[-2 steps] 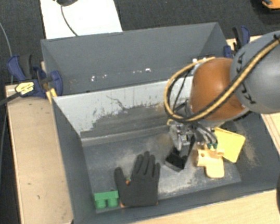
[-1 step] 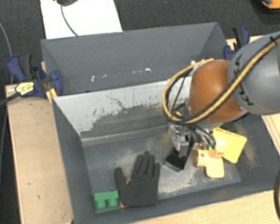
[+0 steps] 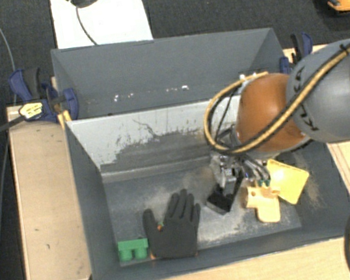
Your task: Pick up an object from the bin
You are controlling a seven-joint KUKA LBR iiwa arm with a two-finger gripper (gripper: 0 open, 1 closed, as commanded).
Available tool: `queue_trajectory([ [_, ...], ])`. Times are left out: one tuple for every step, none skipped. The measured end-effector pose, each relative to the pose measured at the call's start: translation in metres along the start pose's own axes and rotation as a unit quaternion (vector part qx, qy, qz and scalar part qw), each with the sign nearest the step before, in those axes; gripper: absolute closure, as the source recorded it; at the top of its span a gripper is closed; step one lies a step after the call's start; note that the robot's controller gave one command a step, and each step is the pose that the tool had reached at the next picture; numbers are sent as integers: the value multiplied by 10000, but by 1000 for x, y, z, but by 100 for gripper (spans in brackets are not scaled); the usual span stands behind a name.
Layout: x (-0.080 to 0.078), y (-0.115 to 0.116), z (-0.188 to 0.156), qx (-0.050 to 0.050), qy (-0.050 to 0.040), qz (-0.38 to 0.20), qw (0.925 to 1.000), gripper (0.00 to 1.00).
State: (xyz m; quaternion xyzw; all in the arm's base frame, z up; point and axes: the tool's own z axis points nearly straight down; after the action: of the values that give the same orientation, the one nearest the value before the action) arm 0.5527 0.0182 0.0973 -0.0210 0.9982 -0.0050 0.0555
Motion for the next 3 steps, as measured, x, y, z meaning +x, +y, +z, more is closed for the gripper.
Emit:
queue_trajectory([
  [6,-7,3,-32,-106,-64,9999,100],
  [-34,-39,19,5,-220,-1818,9831,100],
  [37,-58,22,-29,-149,-227,9996,0],
])
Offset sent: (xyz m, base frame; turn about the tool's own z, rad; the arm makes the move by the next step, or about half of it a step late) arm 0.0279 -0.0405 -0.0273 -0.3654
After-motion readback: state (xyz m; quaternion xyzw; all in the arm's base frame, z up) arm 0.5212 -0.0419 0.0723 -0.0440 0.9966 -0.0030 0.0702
